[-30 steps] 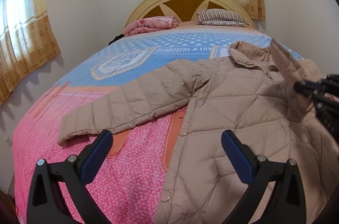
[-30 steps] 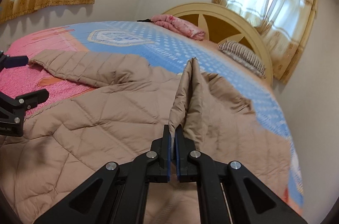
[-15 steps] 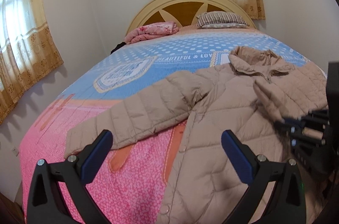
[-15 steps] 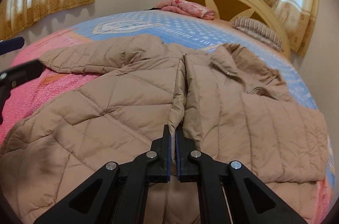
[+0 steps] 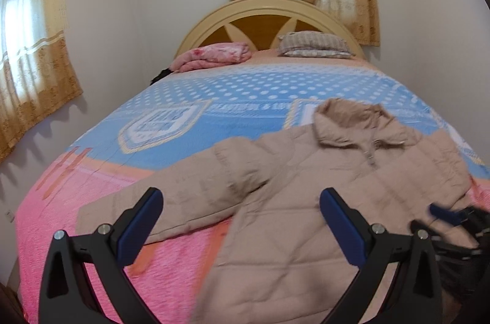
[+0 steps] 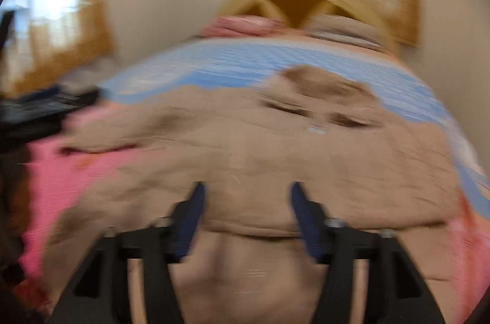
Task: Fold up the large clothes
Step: 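Lift the sleeve and fold it across the jacket body with the right gripper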
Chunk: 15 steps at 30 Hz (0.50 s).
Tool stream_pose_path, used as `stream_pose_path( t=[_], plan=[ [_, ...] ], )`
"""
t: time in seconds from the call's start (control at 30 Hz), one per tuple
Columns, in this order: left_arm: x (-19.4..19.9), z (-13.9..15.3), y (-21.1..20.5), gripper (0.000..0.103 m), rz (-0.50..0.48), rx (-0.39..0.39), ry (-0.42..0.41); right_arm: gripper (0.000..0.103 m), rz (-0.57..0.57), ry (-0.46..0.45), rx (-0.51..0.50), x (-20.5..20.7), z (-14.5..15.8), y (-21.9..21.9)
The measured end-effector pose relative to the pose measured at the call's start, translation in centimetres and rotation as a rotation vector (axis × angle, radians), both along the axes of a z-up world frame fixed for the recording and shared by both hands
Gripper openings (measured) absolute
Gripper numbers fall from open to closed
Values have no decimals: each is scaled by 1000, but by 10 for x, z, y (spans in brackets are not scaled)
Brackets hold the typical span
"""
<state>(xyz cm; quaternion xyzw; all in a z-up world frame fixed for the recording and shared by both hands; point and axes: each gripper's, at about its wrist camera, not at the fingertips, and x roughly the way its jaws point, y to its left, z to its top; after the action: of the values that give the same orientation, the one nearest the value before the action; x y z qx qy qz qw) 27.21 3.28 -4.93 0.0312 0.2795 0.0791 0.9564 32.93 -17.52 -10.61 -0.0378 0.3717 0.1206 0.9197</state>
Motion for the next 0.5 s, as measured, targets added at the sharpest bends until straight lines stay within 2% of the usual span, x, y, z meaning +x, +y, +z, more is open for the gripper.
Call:
stream_pose_path(
  t=[0.03, 0.1, 0.2, 0.3, 0.37, 0.4, 0.43, 0.5],
  plan=[
    [4, 0, -9, 103, -16, -2, 1, 36, -21, 35, -3, 8, -9, -3],
    [11, -1, -28, 103, -38, 3, -2, 35, -18, 95, 7, 18, -31, -3],
    [30, -17, -57, 103, -88, 31, 27, 35, 14, 114, -8, 16, -46, 9],
    [51, -49, -75, 103, -67, 132, 89, 35, 15, 122, 67, 12, -42, -4],
    [66, -83, -84, 103, -30, 271, 150, 35, -6, 109, 113, 5, -32, -25],
    [70, -94, -86, 103, -25, 306, 181, 35, -25, 86, 115, 1, -24, -37],
    [73, -107, -85, 103, -29, 324, 207, 35, -49, 58, 109, -1, -15, -51],
    [73, -112, -82, 103, -29, 306, 205, 35, -105, 24, 86, 5, -4, -74]
  ],
)
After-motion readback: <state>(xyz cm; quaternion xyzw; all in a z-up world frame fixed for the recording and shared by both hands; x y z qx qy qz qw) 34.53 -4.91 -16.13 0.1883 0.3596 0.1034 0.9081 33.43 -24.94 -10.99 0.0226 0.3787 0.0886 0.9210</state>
